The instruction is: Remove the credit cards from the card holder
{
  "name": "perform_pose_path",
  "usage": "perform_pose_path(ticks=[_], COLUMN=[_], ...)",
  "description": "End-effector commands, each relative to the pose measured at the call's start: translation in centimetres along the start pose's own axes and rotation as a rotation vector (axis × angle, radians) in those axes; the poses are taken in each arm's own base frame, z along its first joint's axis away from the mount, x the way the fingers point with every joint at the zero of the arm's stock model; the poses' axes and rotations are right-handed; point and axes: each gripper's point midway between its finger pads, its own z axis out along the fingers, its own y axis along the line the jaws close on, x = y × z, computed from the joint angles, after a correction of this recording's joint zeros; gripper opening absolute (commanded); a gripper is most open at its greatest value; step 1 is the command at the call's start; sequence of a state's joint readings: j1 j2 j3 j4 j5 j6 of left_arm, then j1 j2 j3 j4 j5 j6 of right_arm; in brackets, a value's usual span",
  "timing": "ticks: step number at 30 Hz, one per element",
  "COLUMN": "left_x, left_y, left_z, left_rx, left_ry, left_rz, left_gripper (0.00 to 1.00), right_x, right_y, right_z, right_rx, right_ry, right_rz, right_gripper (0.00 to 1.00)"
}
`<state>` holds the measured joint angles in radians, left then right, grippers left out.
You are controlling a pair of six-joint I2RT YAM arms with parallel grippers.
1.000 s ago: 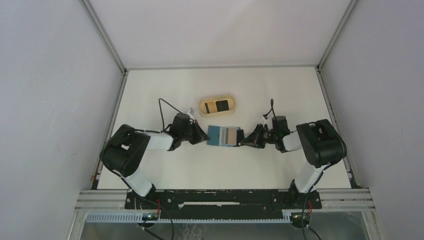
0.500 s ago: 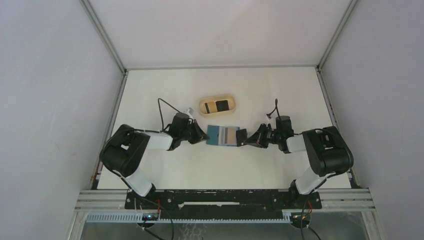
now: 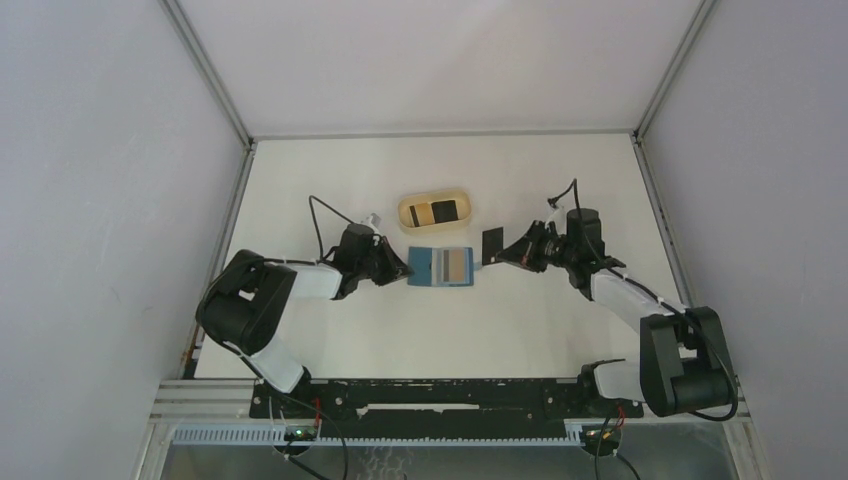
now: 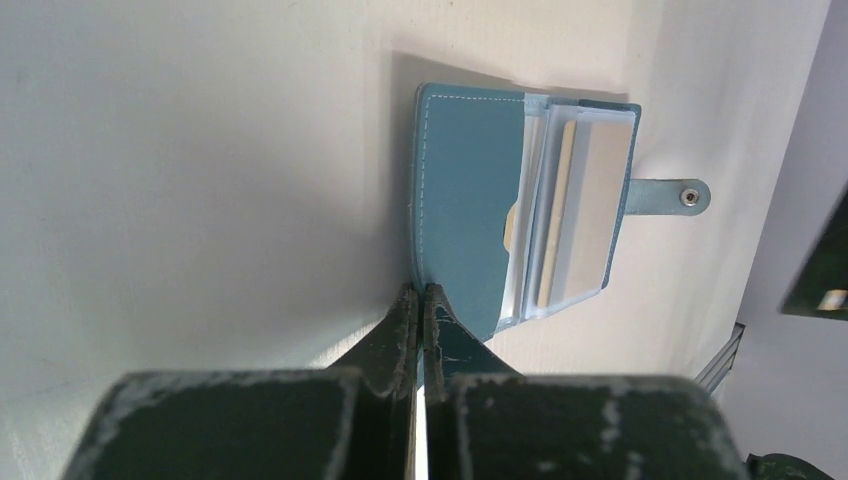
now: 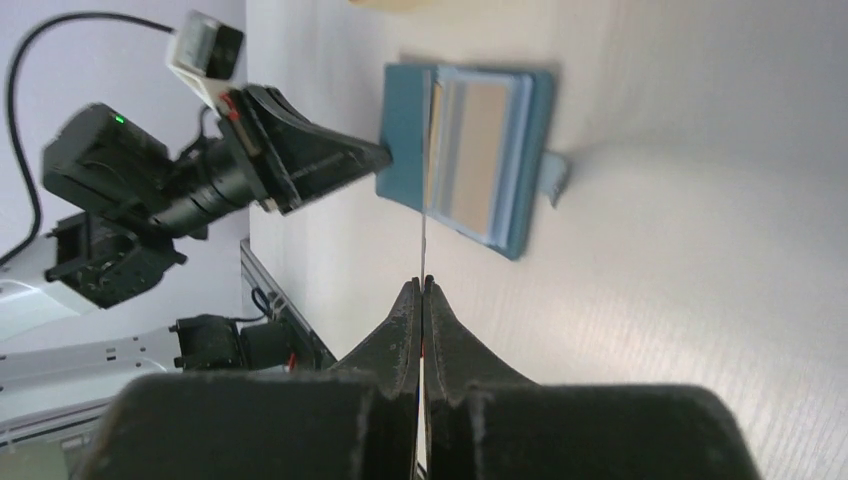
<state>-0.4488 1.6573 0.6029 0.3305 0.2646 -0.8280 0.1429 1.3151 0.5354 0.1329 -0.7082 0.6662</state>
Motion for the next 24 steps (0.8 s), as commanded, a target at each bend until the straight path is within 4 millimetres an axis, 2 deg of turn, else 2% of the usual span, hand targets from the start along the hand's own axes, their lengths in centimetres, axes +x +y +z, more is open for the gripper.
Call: perform_pose_path(ticks=[1, 4, 10, 14, 17, 20, 24], left_x=[0.7, 0.6, 0.3, 0.0, -0.4, -1.0, -1.9], left_y=[3.9, 4.1, 4.8, 5.2, 4.6, 3.9, 3.2], left_z=[-0.4, -0.5, -1.1, -1.5, -1.6, -1.8, -2.4], left_rx=[-0.144, -0.154, -0.192, -0.217, -0.203, -0.188, -0.19], left_ry=[-0.001, -0.013, -0.041, -0.069, -0.075, -0.088, -0.113], left_rz=[-0.004, -0.006, -0.009, -0.014, -0.003, 0.006, 0.012], left_gripper=[0.0, 0.0, 0.0, 0.0, 0.0, 0.0, 0.0], right_x=[-3.1, -4.2, -5.6, -7.4, -8.9, -9.2, -10.2], right_y=[2.2, 3.2, 4.8, 5.8, 6.3, 6.0, 6.7], right_z=[-0.8, -0.2, 2.2, 3.9, 5.3, 7.1, 9.4], right_rx=[0.008, 0.003, 0.025, 0.021, 0.032, 0.061, 0.067], right_ry=[-0.08, -0.102, -0.09, -0.085, -0.071, -0.026, -0.011], right_rz=[-0.097, -0.13, -0.201, -0.212, -0.21, -0.195, -0.196], right_gripper=[0.0, 0.0, 0.0, 0.0, 0.0, 0.0, 0.0])
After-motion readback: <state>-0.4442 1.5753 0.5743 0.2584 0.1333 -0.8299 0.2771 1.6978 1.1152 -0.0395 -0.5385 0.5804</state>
